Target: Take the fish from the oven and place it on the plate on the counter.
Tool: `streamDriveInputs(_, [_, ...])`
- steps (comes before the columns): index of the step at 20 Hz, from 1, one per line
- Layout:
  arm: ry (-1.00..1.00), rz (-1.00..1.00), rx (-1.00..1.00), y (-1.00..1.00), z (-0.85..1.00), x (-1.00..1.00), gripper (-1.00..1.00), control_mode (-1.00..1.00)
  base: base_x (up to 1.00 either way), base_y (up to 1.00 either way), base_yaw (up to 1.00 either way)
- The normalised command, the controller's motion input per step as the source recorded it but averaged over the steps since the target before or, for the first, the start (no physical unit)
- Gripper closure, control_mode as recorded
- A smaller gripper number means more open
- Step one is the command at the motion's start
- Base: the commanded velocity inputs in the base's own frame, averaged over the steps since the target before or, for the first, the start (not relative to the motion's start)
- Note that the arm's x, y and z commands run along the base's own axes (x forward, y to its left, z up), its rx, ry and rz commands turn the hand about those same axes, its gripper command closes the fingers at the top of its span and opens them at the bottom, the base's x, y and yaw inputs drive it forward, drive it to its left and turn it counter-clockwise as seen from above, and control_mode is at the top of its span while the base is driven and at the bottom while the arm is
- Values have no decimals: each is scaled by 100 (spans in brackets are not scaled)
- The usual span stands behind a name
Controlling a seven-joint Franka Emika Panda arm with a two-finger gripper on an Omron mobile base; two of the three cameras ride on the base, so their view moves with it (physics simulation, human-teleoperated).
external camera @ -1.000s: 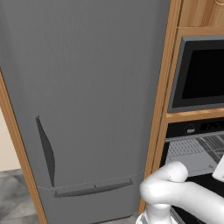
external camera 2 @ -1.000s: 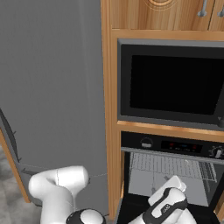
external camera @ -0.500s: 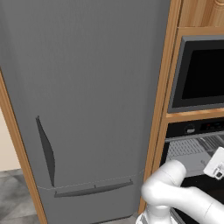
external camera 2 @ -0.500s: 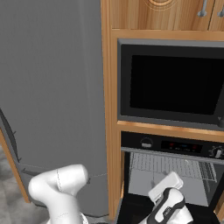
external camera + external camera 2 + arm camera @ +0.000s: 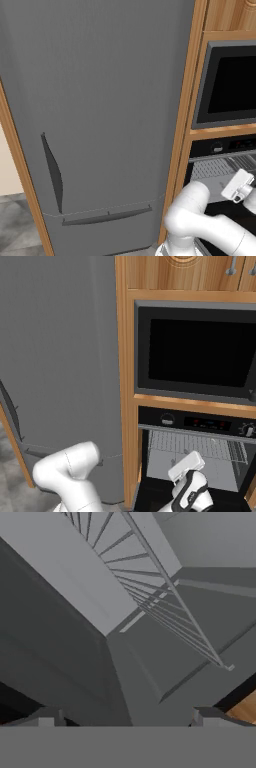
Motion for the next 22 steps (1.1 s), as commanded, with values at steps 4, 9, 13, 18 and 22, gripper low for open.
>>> streamDriveInputs(4, [-6,0,0,0,-44,33,-100,-100,0,0,0])
streamDriveInputs(9, [-1,-1,0,-18,-24,9,-100,-100,0,0,0])
streamDriveInputs(13, [-3,-3,0,-40,-39,13,-100,-100,0,0,0])
streamDriveInputs(18, [-1,-1,0,-37,-32,30,-100,-100,0,0,0])
streamDriveInputs(22, [0,0,0,-20,-48,49,-100,-100,0,0,0])
